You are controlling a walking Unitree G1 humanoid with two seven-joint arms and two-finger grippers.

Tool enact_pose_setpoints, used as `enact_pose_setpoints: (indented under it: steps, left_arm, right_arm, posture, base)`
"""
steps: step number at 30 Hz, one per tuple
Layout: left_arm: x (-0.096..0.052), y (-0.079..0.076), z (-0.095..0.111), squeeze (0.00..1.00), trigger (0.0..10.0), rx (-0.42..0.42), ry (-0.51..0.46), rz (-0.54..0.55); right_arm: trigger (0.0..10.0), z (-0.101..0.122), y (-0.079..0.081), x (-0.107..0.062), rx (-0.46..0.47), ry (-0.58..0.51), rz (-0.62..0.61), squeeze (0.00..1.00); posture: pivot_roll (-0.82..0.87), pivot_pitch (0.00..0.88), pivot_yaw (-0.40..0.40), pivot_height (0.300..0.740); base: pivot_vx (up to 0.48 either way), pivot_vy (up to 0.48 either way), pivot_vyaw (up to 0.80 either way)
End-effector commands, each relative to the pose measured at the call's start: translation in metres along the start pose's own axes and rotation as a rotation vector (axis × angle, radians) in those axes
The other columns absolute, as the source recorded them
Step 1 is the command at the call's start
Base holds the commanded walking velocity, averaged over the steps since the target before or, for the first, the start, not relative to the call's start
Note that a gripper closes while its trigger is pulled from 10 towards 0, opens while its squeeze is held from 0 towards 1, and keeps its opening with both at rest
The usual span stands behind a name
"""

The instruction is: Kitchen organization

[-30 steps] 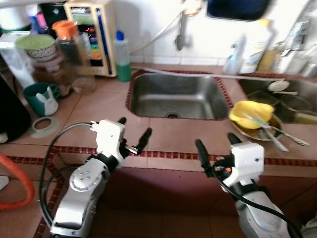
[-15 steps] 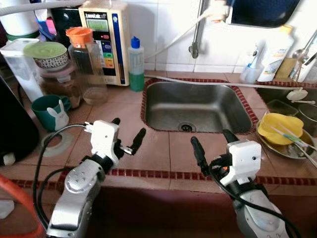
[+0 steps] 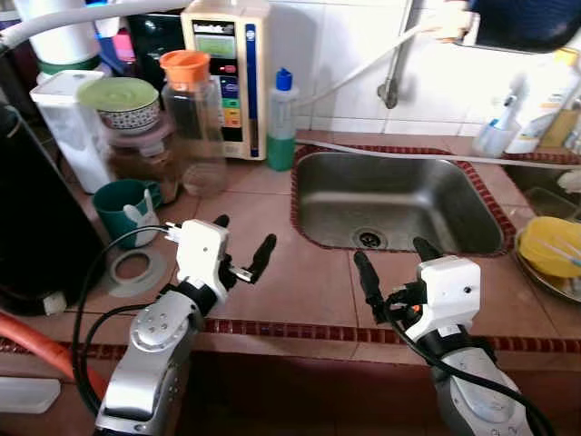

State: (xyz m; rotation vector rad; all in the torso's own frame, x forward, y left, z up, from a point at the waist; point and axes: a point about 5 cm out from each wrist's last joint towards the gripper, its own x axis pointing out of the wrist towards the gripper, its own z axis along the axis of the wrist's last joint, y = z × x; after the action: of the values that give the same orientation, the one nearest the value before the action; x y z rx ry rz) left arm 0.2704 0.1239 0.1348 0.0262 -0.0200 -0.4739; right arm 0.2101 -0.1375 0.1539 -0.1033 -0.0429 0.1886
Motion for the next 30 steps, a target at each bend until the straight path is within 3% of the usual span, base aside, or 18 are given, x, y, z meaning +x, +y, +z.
enact_pose_setpoints:
  steps: [1,14,30]
  left_arm:
    - [0.0017,-0.0019,0.0044,0.00,10.0,0.007,-0.017,-0.007]
    - [0.0010,-0.0019,0.0026,0.00,10.0,0.005,-0.012,-0.005]
    - [0.0021,-0.0005,0.0022,0.00,10.0,0.002,-0.019,0.007]
  right_arm:
    - [10.0,0.0022,-0.0026,0.0004,-0.008,-0.003,-0.006,0.00]
    - [10.0,0.0027,0.0004,-0.0004,-0.014,-0.008,0.024,0.00]
    - [10.0,0.0035,-0.0001,0.0007,-0.008,-0.010,0.024,0.00]
  posture:
    - [0.07,0.000,0.008,0.740]
    - [0.07,0.000,0.005,0.740]
    - [0.07,0.000,0.004,0.740]
  base:
    - [0.000,-0.435,0.00]
    - [0.000,-0.430,0.00]
    - [0.000,0.000,0.00]
